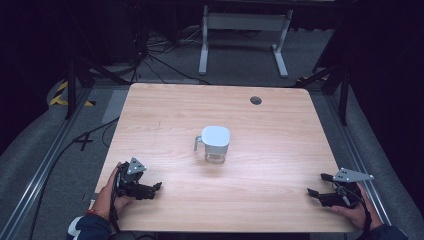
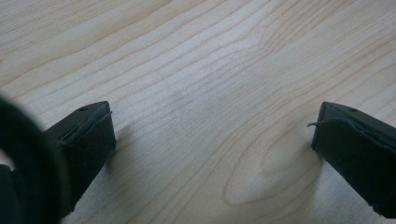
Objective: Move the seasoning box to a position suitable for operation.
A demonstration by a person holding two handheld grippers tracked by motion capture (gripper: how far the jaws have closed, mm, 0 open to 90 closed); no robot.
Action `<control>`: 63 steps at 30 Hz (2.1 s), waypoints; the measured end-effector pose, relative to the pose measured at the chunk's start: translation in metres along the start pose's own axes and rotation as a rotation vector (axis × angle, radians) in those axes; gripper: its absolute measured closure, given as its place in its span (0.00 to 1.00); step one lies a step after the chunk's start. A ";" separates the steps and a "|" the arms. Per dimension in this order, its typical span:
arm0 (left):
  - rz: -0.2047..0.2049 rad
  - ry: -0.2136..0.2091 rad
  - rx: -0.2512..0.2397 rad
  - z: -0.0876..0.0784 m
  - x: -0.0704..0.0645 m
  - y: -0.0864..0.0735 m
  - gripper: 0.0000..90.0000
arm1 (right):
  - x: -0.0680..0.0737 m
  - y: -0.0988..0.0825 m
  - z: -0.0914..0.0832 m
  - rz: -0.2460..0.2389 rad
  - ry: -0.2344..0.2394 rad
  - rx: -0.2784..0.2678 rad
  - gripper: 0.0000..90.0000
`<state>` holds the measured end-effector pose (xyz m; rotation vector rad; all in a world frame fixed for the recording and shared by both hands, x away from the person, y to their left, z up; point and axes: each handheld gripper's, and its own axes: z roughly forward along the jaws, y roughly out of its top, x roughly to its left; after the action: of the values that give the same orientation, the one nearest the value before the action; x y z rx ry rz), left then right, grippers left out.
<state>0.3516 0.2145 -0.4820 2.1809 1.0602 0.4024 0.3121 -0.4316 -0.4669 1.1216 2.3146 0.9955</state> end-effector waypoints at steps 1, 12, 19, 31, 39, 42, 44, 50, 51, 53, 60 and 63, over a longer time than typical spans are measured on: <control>-0.008 -0.002 0.000 0.001 0.000 0.000 0.00 | 0.000 0.000 0.000 0.000 0.001 0.000 0.17; 0.036 -0.048 0.002 0.006 0.005 0.006 0.00 | -0.001 0.002 0.001 -0.004 -0.001 0.002 0.17; 0.067 -0.065 0.003 0.006 0.007 0.008 0.02 | -0.001 0.002 0.002 -0.006 0.002 0.001 0.17; 0.132 -0.050 -0.035 0.004 0.004 0.026 0.44 | -0.001 0.002 0.002 -0.006 0.003 0.001 0.17; 0.121 -0.055 -0.112 -0.005 -0.002 0.055 0.55 | -0.001 0.002 0.002 -0.004 0.003 -0.001 0.17; 0.131 -0.070 -0.168 -0.010 -0.005 0.068 0.60 | -0.001 0.002 0.002 -0.005 0.004 -0.001 0.17; 0.114 -0.090 -0.176 -0.011 -0.006 0.073 0.64 | -0.001 0.002 0.002 -0.003 0.004 -0.002 0.17; 0.144 -0.100 -0.249 -0.018 -0.016 0.098 0.80 | -0.001 0.001 0.002 -0.006 0.004 -0.001 0.17; 0.140 -0.108 -0.259 -0.018 -0.018 0.101 0.81 | -0.001 0.001 0.002 -0.004 0.004 -0.001 0.17; 0.156 -0.103 -0.274 -0.019 -0.021 0.107 0.84 | -0.001 0.001 0.002 -0.007 0.004 -0.001 0.17; 0.218 -0.129 -0.323 -0.020 -0.033 0.125 0.97 | -0.001 0.001 0.002 -0.007 0.006 -0.001 0.17; 0.228 -0.133 -0.341 -0.021 -0.038 0.131 0.99 | -0.001 0.001 0.002 -0.007 0.005 -0.001 0.17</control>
<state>0.3925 0.1358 -0.3759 1.9925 0.6204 0.4934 0.3145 -0.4313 -0.4669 1.1107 2.3207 0.9980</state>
